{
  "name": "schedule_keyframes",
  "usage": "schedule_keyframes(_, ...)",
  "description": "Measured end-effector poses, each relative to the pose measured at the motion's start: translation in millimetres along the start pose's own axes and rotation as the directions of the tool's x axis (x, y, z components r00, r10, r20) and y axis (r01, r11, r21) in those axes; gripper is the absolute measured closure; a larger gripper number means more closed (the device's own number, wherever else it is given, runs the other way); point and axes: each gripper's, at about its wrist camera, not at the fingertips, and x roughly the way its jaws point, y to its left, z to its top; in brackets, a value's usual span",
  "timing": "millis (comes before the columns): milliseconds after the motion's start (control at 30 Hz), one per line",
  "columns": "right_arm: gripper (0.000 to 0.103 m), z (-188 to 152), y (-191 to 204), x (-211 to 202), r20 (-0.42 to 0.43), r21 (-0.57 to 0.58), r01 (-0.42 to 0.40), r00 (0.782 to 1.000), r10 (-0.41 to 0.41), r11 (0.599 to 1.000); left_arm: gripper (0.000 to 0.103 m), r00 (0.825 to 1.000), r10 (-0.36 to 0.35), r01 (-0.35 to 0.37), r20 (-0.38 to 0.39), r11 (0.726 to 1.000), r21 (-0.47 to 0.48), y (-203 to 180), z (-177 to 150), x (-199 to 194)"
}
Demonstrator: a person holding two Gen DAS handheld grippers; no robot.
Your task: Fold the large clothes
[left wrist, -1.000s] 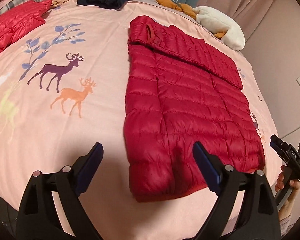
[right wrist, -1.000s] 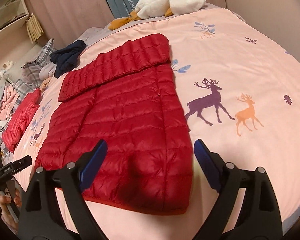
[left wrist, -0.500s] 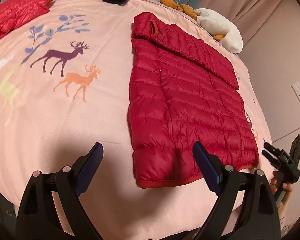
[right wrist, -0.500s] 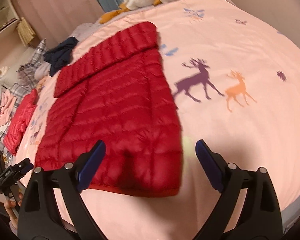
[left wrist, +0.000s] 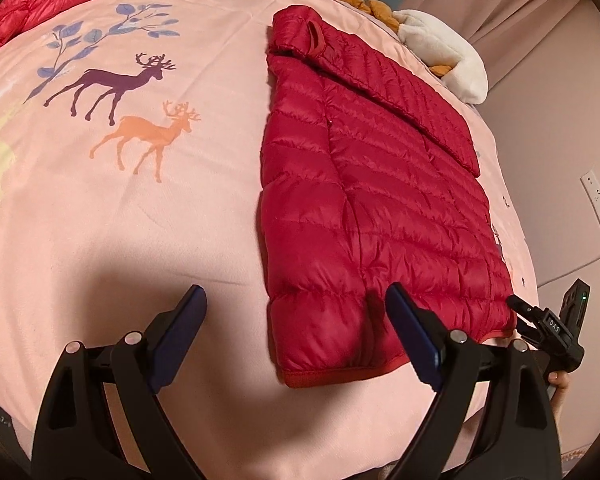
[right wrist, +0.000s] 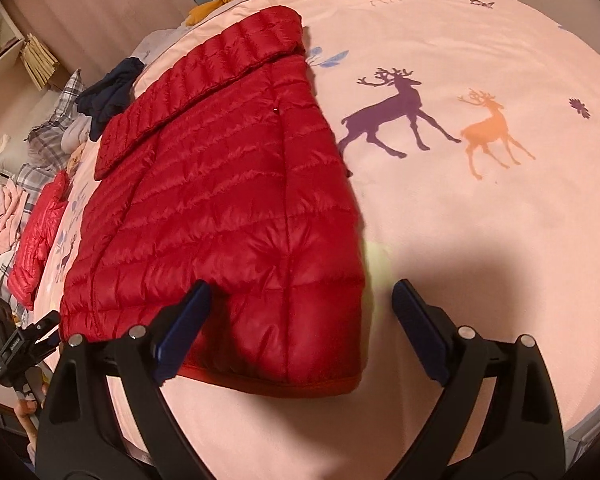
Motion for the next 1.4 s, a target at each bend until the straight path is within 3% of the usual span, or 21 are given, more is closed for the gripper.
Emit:
schedule_keyframes(267,0.009,5,1,3,0.004,0.033,-0.116,0.993,0.116,0.993,0.01,1.0,-0.025,0.025,-0.005,1.0,0.019,-5,8,11)
schedule_keyframes(500,0.01,11,4,12,0.004,0.058,-0.186,0.982,0.186,0.981,0.01,0.994,-0.104,0.105,-0.025,0.994,0.031,-15,16,25)
schedule_keyframes(1067,0.02,24,11,32,-0.008,0.062,-0.328,0.944,0.329,0.943,0.01,0.959,-0.282,0.283,-0.038,0.959,0.009,-31,31,51)
schedule_keyframes(1400,0.03,14,-6,21,-0.051,0.087,-0.389,0.918,0.394,0.917,0.028,0.931,-0.357,0.358,-0.071,0.934,-0.002,-18,19,41)
